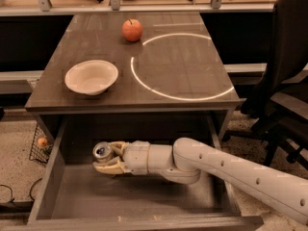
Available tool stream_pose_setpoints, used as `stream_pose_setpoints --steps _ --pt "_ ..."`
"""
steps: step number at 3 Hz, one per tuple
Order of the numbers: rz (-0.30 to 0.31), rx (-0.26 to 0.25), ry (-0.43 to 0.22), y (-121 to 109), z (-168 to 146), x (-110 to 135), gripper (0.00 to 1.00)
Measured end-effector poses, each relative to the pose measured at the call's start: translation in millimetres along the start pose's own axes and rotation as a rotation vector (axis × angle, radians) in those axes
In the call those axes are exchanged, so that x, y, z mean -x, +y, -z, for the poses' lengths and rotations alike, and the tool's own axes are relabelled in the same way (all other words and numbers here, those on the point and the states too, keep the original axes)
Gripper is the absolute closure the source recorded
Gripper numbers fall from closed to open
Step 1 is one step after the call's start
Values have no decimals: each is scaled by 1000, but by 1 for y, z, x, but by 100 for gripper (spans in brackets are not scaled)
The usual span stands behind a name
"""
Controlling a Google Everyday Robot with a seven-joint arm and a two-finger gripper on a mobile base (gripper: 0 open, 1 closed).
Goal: Place redbull can into top drawer
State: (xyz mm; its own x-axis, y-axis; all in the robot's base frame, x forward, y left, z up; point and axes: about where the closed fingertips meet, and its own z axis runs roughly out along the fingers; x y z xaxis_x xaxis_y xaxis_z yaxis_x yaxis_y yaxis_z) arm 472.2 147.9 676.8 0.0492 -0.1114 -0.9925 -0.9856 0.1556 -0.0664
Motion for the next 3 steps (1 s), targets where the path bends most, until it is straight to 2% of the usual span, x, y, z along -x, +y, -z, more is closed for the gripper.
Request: stream_pose_setpoints --steps 1,2,3 --pt "-9 -18 6 -2 1 -11 100" --pt "-8 -16 5 -2 0 -10 82" --pt "-8 -16 5 -2 0 -10 58"
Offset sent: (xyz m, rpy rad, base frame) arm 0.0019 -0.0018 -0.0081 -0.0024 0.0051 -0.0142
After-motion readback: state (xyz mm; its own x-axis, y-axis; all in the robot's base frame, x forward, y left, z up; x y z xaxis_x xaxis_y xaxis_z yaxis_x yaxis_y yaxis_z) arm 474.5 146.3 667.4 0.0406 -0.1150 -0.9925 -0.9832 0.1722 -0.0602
